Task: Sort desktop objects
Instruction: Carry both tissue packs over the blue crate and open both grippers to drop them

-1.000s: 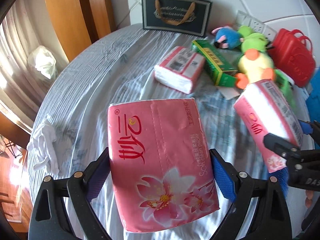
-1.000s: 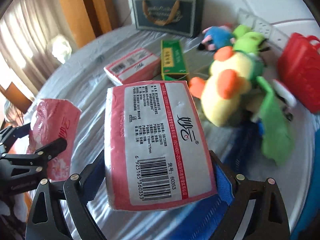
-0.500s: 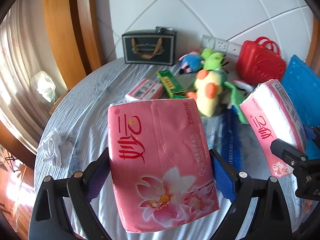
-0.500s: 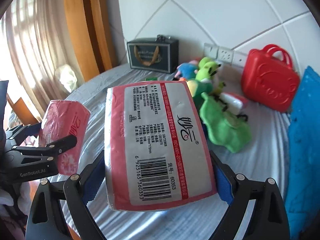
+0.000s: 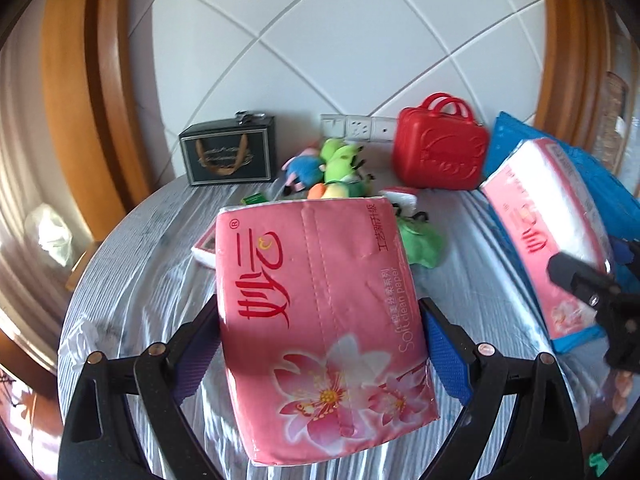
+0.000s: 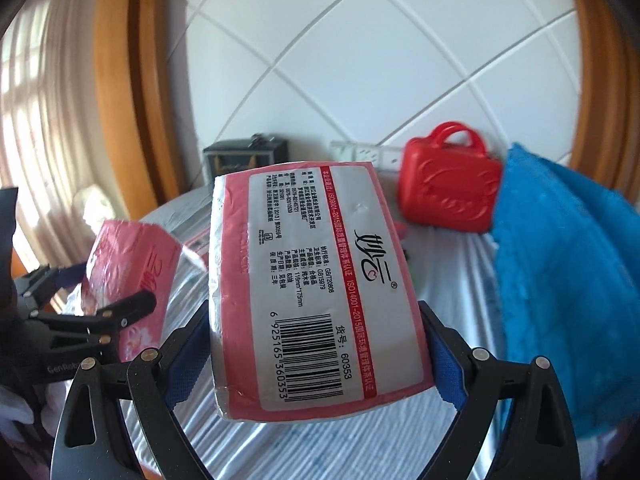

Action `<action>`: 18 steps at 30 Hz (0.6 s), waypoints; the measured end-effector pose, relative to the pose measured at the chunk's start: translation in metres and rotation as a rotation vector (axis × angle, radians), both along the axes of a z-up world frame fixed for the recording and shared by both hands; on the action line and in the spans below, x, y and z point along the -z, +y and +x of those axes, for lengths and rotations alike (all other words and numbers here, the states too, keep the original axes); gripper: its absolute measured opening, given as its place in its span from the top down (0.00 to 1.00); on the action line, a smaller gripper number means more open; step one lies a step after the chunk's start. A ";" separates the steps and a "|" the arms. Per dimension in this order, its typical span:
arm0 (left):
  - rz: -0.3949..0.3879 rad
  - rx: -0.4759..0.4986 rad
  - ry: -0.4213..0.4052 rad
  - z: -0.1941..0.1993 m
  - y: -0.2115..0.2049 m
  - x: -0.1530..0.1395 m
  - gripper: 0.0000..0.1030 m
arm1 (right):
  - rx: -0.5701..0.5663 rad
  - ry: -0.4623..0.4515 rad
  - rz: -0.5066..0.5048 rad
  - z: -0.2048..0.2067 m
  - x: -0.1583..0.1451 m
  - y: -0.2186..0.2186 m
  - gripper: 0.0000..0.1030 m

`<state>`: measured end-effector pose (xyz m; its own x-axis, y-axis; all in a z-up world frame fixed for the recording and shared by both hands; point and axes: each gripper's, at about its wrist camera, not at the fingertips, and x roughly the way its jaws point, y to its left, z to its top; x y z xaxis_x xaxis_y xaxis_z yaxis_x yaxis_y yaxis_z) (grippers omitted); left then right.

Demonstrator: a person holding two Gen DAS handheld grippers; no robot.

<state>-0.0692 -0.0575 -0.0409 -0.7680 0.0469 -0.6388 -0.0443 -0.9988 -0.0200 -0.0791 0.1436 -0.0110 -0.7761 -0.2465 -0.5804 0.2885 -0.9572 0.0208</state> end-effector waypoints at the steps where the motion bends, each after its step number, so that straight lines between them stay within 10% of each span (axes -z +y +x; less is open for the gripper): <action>1: 0.007 0.011 0.004 0.002 0.000 -0.001 0.09 | 0.017 0.006 0.001 0.006 -0.003 0.003 0.09; 18: 0.050 0.243 0.090 0.009 0.086 -0.032 0.09 | 0.303 0.128 -0.035 0.059 -0.055 0.108 0.09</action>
